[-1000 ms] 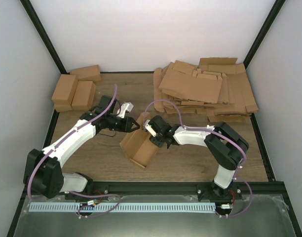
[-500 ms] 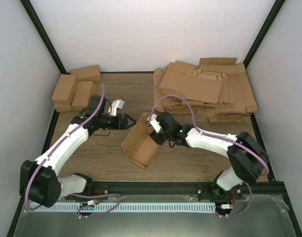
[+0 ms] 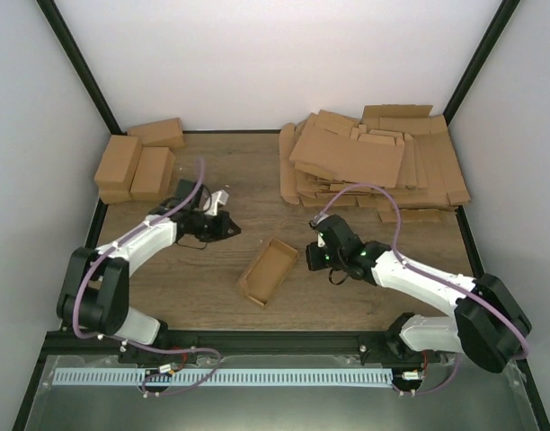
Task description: Fold the paper box
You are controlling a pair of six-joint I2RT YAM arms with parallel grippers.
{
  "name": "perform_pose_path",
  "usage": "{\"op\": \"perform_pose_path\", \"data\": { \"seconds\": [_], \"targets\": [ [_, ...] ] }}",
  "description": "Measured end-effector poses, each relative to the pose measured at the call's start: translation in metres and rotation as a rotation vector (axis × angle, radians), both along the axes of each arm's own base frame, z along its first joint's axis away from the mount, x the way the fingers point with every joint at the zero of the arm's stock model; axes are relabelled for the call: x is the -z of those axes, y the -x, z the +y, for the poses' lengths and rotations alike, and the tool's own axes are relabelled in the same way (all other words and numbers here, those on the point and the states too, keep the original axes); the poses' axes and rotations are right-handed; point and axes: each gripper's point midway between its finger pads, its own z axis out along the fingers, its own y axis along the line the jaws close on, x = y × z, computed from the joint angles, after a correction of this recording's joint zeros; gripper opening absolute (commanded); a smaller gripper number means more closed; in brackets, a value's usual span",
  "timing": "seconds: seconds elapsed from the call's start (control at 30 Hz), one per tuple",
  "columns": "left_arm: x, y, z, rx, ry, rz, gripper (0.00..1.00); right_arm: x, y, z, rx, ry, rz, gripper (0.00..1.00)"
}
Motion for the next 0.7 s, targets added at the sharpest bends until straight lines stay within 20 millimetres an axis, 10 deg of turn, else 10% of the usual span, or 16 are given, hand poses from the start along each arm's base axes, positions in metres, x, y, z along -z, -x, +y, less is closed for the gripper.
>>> {"op": "perform_pose_path", "data": {
  "seconds": [0.47,0.7],
  "targets": [
    [0.070,0.004,-0.066,0.132,-0.187,0.028,0.04,0.075,0.017,-0.009,0.387,-0.015,0.400,0.01],
    [0.073,0.003,-0.079,0.154,-0.285,-0.024,0.04,0.075,0.011,0.009,0.443,-0.051,0.431,0.01]
  ]
}}
